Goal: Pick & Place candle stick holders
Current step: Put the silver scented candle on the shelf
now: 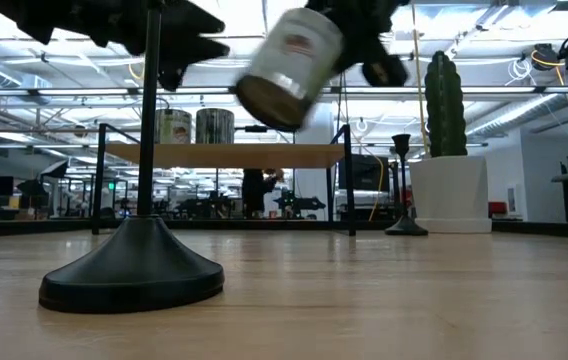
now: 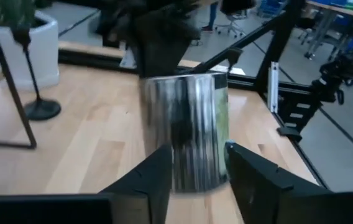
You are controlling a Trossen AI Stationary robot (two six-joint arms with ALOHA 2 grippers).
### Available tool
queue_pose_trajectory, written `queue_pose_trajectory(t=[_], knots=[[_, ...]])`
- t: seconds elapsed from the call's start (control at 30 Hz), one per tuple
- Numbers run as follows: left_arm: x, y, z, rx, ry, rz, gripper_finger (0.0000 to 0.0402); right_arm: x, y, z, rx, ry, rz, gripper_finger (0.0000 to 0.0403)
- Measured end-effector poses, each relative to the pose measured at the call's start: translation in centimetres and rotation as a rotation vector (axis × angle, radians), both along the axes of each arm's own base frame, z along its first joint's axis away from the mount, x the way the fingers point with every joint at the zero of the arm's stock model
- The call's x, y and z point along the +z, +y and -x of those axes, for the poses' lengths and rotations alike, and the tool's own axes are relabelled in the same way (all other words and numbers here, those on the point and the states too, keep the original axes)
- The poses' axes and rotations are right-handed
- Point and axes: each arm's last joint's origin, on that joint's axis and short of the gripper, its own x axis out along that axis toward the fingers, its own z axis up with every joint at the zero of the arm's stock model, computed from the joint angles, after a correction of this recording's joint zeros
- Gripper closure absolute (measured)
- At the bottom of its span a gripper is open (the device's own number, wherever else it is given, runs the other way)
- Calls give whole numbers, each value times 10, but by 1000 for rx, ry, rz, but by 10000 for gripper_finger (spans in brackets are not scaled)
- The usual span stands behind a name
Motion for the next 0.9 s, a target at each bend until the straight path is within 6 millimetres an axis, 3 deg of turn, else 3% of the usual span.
queue_pose_trajectory(t=[0.23,0.57,0.9], knots=[[-5,0,-12,23,43,57,187,-5,0,0,13,35,15,403],[-5,-1,-15,32,51,107,105,-6,0,2,27,50,33,403],[-5,-2,-15,60,53,173,79,-6,1,2,27,47,54,403]])
